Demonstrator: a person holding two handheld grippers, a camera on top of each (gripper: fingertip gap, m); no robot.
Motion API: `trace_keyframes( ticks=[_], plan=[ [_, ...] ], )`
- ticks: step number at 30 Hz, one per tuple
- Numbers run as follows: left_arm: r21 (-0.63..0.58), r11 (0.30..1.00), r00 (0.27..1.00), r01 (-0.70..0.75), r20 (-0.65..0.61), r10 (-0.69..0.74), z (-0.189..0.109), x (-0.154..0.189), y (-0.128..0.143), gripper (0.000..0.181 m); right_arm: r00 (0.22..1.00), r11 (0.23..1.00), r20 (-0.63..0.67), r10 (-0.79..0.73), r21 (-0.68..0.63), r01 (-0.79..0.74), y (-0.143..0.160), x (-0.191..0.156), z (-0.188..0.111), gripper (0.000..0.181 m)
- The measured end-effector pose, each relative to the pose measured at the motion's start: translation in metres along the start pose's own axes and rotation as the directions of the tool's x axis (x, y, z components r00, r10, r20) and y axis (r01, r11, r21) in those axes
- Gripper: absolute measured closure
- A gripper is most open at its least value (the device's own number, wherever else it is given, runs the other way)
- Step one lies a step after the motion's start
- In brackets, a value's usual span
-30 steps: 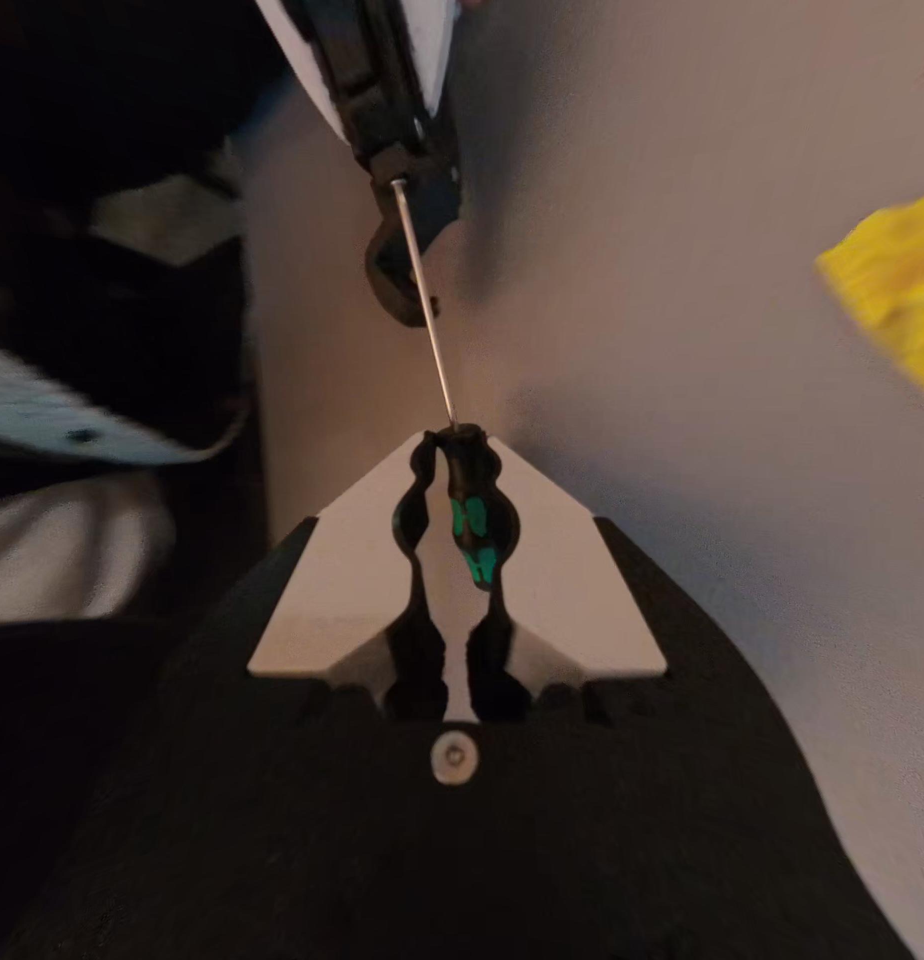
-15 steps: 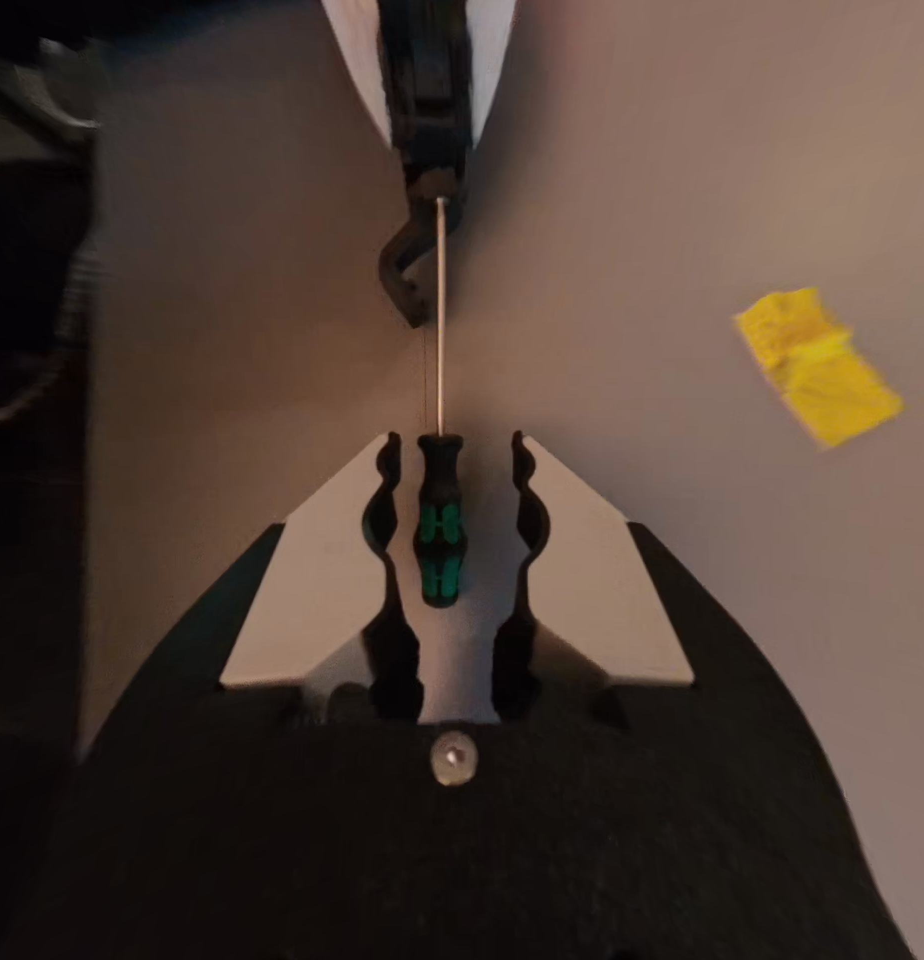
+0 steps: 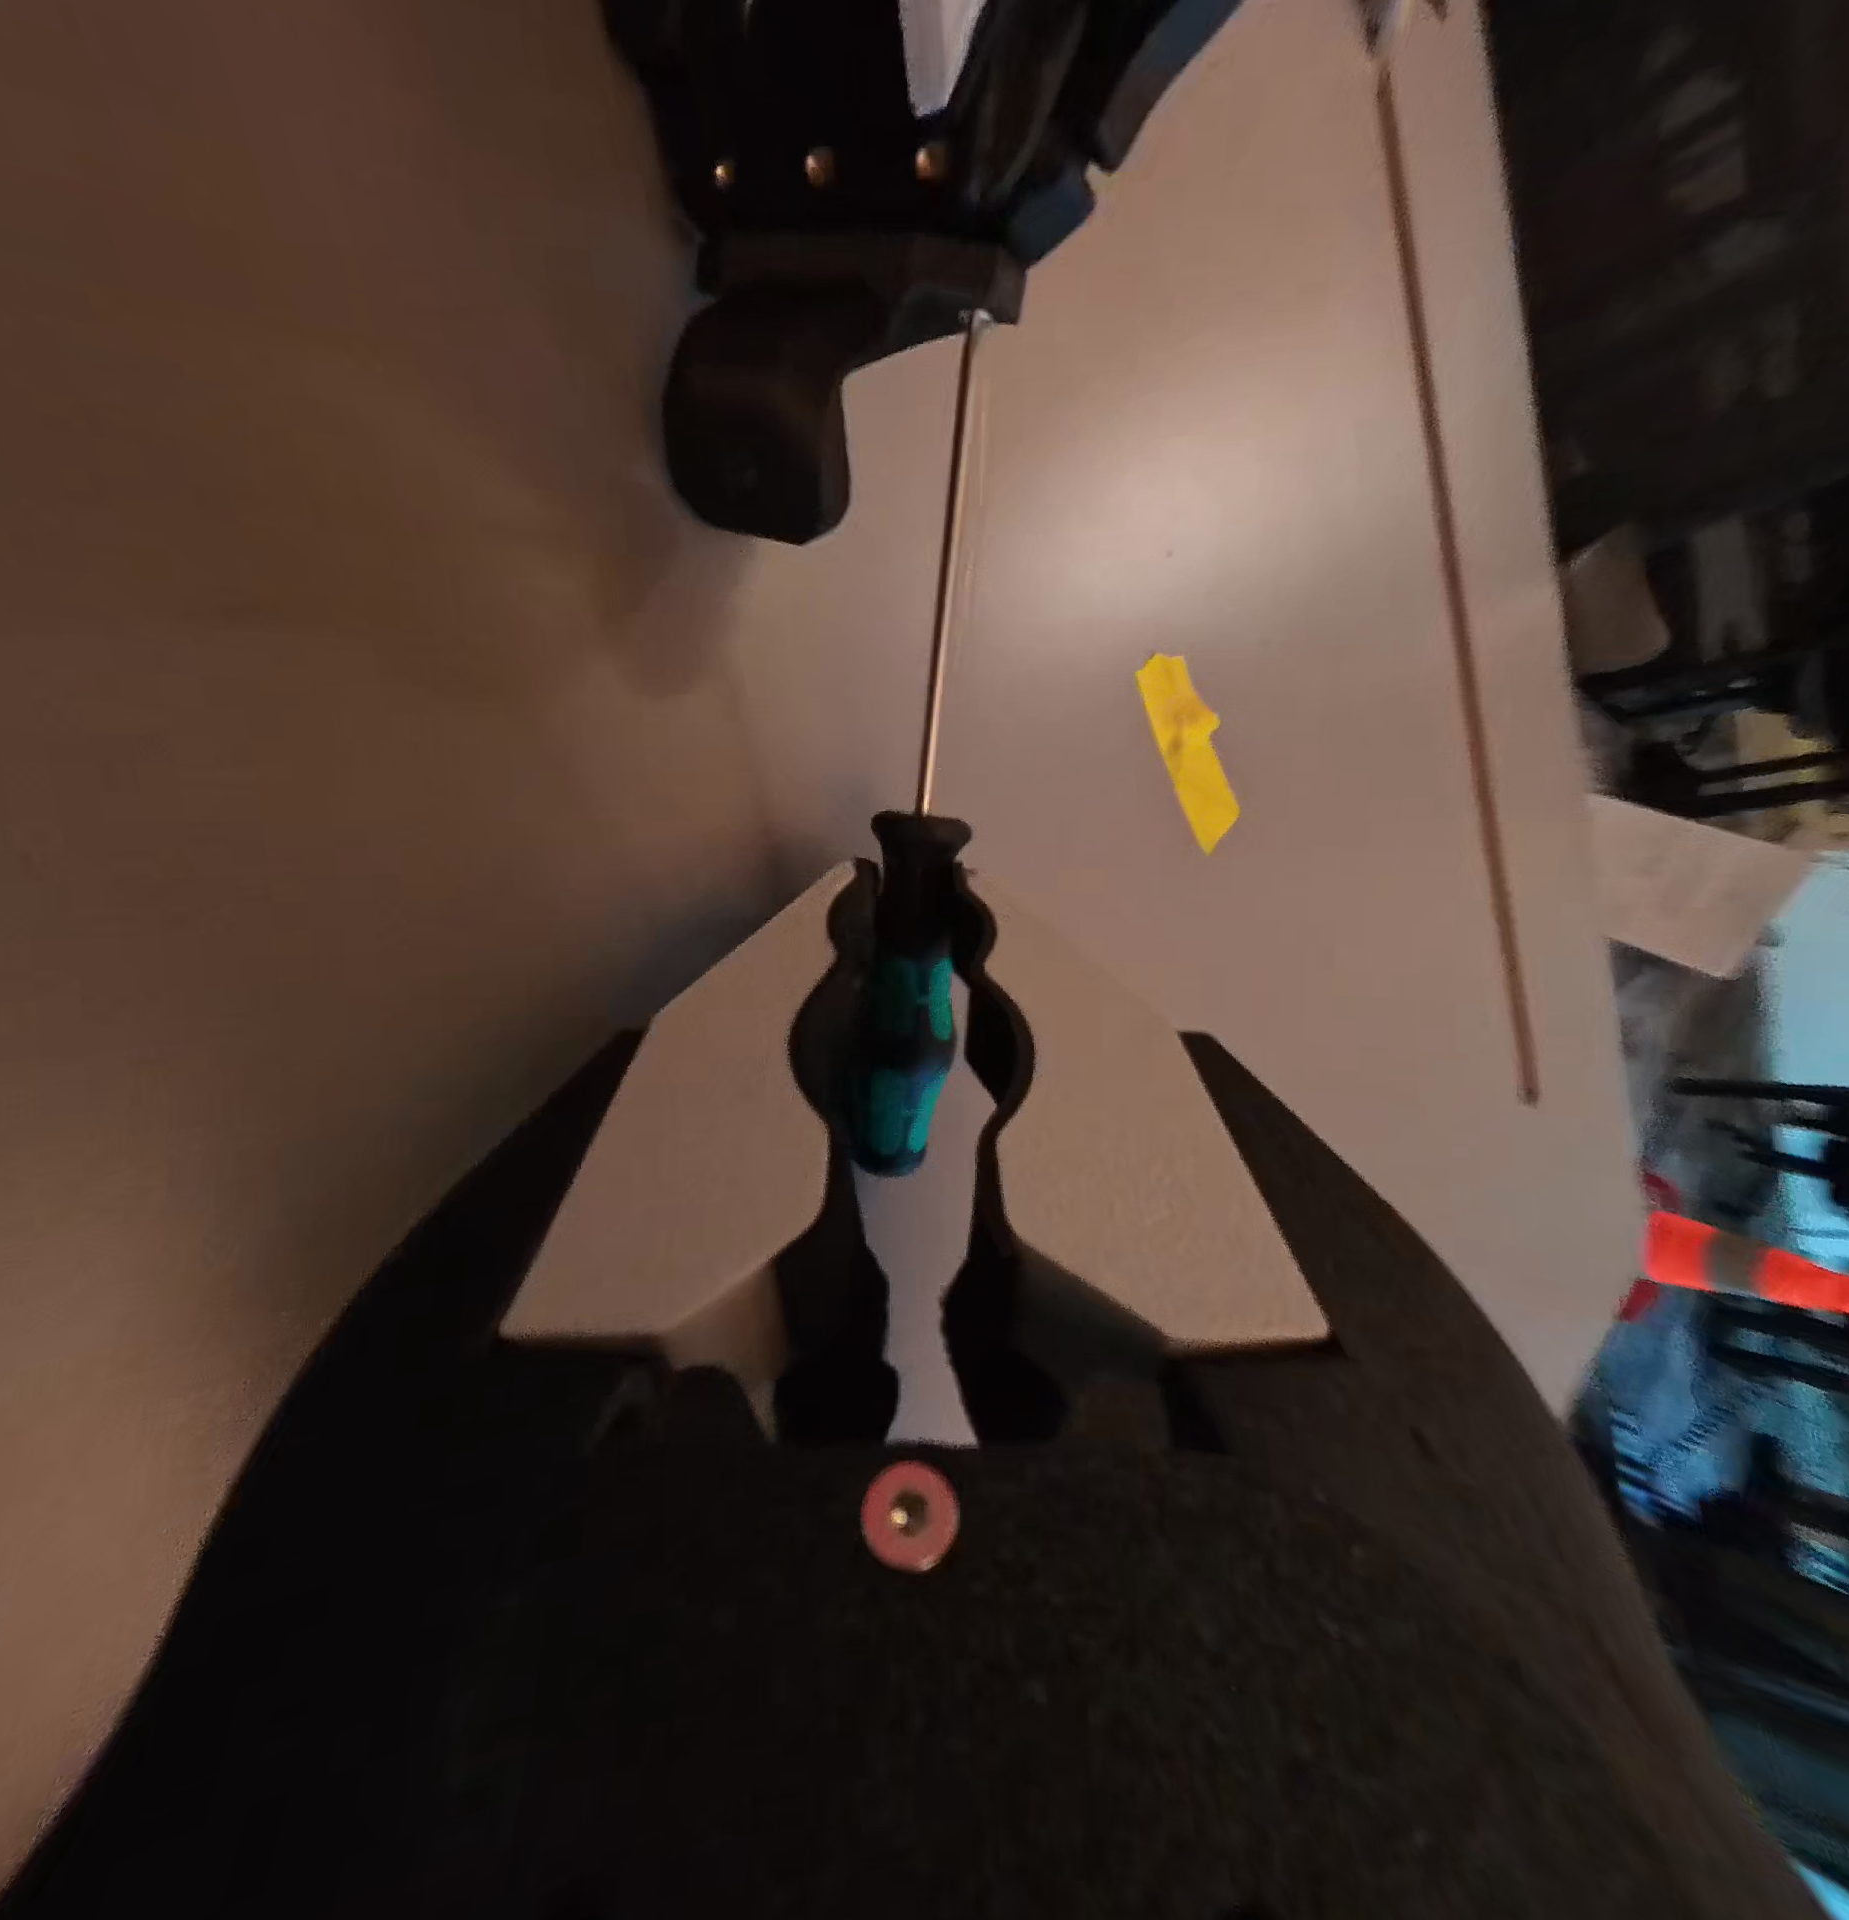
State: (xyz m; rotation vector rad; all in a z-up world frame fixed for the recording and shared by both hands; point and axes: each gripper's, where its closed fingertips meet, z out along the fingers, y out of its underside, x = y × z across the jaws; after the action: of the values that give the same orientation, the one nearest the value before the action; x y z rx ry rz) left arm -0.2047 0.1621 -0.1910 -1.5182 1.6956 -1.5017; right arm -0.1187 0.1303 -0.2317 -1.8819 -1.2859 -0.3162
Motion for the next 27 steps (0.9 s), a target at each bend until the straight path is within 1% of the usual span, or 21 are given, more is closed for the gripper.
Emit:
trace_keyframes(
  ticks=[1,2,3,4,5,6,7,8,9,10,11,13,15,17,18,19,21,22,24,26,27],
  plan=[
    [-0.001,1.000,1.000,-0.002,-0.002,0.002,0.000,0.000,0.000,0.160,0.996,0.999,0.080,0.041,0.008,-0.041,0.000,-0.001,0.000,0.169],
    [-0.002,1.000,1.000,-0.008,-0.004,0.008,0.000,0.001,0.000,0.160,0.972,0.993,0.204,0.115,0.009,-0.119,-0.001,-0.004,-0.001,0.169],
    [-0.004,1.000,1.000,-0.016,-0.002,0.016,0.000,0.001,0.000,0.160,0.902,0.970,0.367,0.229,-0.014,-0.241,-0.002,-0.009,-0.003,0.170],
    [-0.001,1.000,1.000,-0.022,-0.009,0.022,0.000,0.003,0.000,0.160,0.779,0.931,0.531,0.334,-0.055,-0.362,-0.005,-0.016,-0.007,0.170],
    [0.004,1.000,1.000,-0.026,-0.011,0.026,0.000,0.003,-0.001,0.160,0.654,0.885,0.640,0.404,-0.093,-0.456,-0.007,-0.017,-0.008,0.170],
    [0.002,0.999,0.999,-0.032,-0.010,0.032,0.000,0.004,0.000,0.160,0.505,0.827,0.725,0.468,-0.159,-0.539,-0.007,-0.017,-0.009,0.170],
    [0.003,0.999,0.999,-0.043,-0.017,0.043,0.001,0.006,-0.001,0.160,0.308,0.763,0.797,0.519,-0.270,-0.587,-0.009,-0.021,-0.013,0.170],
    [0.008,0.998,0.998,-0.056,-0.016,0.057,0.001,0.007,-0.002,0.160,0.161,0.725,0.833,0.529,-0.345,-0.596,-0.010,-0.023,-0.017,0.169],
    [0.007,0.998,0.998,-0.062,-0.022,0.062,0.001,0.008,-0.001,0.160,0.057,0.706,0.852,0.520,-0.391,-0.591,-0.012,-0.025,-0.020,0.169],
    [0.003,0.998,0.998,-0.059,-0.025,0.059,0.001,0.008,-0.001,0.160,-0.013,0.698,0.857,0.516,-0.429,-0.573,-0.013,-0.028,-0.022,0.169],
    [0.007,0.999,0.998,-0.052,-0.024,0.052,0.000,0.007,-0.001,0.160,-0.013,0.706,0.865,0.501,-0.418,-0.572,-0.014,-0.029,-0.022,0.170],
    [0.010,0.999,0.999,-0.048,-0.022,0.049,-0.001,0.006,-0.001,0.160,0.067,0.723,0.868,0.492,-0.364,-0.587,-0.014,-0.028,-0.020,0.169],
    [0.009,0.999,0.999,-0.048,-0.022,0.048,-0.001,0.006,-0.001,0.160,0.194,0.736,0.848,0.494,-0.289,-0.612,-0.015,-0.024,-0.016,0.165],
    [0.008,0.999,0.999,-0.043,-0.024,0.044,-0.001,0.006,-0.001,0.160,0.350,0.758,0.794,0.497,-0.200,-0.621,-0.015,-0.022,-0.015,0.136],
    [0.008,0.999,0.999,-0.041,-0.025,0.041,-0.001,0.006,-0.001,0.159,0.435,0.772,0.749,0.499,-0.158,-0.615,-0.015,-0.021,-0.016,0.130],
    [0.008,0.999,0.999,-0.038,-0.026,0.038,-0.001,0.006,-0.001,0.160,0.534,0.796,0.692,0.486,-0.099,-0.597,-0.015,-0.019,-0.016,0.127],
    [0.008,0.999,0.999,-0.034,-0.027,0.034,-0.001,0.006,-0.001,0.160,0.760,0.863,0.480,0.439,0.011,-0.506,-0.008,-0.009,-0.016,0.129],
    [0.008,0.999,0.999,-0.031,-0.026,0.031,-0.001,0.005,-0.001,0.160,0.841,0.898,0.372,0.393,0.040,-0.438,-0.004,-0.007,-0.018,0.129],
    [0.009,1.000,0.999,-0.022,-0.028,0.023,-0.001,0.005,-0.001,0.160,0.940,0.953,0.194,0.281,0.057,-0.297,0.002,-0.007,-0.022,0.132],
    [0.009,1.000,0.999,-0.017,-0.031,0.017,-0.001,0.005,-0.001,0.160,0.984,0.983,0.065,0.166,0.067,-0.171,0.001,-0.007,-0.024,0.144],
    [0.009,1.000,0.999,-0.015,-0.032,0.016,-0.001,0.006,-0.001,0.160,0.992,0.989,0.048,0.120,0.076,-0.123,-0.002,-0.010,-0.023,0.149]
  ],
)
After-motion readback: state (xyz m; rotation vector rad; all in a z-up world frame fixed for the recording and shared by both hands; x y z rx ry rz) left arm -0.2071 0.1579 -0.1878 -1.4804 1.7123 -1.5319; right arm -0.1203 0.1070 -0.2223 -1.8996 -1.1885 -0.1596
